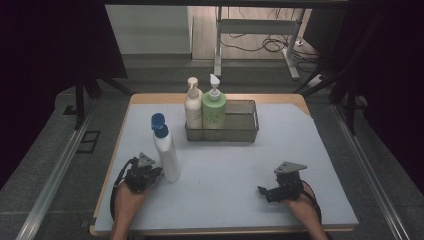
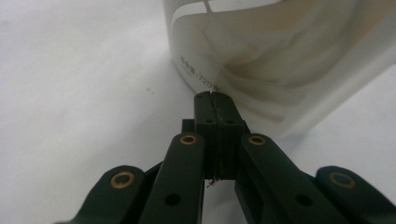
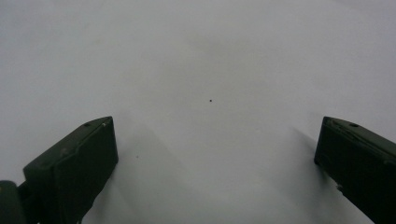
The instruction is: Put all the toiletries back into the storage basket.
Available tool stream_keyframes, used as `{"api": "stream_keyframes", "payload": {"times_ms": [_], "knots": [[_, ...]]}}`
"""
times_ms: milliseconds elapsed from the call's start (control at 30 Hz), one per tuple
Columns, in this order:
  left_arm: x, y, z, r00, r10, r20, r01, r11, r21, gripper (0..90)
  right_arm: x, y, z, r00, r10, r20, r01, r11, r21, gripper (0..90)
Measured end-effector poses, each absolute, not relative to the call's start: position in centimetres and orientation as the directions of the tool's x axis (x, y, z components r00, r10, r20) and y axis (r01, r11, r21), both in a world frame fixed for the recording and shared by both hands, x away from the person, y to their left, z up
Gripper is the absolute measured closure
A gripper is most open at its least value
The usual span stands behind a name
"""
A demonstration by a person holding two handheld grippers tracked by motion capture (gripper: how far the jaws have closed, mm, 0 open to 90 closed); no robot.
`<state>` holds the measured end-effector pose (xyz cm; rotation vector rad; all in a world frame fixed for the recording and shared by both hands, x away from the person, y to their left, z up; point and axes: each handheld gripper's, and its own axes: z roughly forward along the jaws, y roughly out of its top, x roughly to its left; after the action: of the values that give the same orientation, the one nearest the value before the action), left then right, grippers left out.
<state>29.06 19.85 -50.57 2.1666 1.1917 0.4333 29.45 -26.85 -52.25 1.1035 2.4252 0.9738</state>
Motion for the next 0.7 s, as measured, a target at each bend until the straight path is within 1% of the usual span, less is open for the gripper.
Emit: {"api": "stream_keyframes", "payload": {"times_ms": [267,567,700], "knots": [[29.0,18.7,-50.5,0.565,0.825,-0.009,0.624,-0.420,0.659,89.4,29.4,-26.8,-52.2,-0.659,0.752,0.004,0.547,0.474,0.690,0.0],[29.1,17.7,-50.6,0.591,0.807,-0.024,0.613,-0.429,0.664,89.4,29.4,-26.8,-52.2,-0.659,0.752,0.005,0.548,0.475,0.689,0.0],[29.2,17.2,-50.7,0.601,0.798,-0.044,0.612,-0.423,0.668,88.9,29.4,-26.8,-52.2,-0.658,0.753,0.003,0.547,0.476,0.689,0.0]]}}
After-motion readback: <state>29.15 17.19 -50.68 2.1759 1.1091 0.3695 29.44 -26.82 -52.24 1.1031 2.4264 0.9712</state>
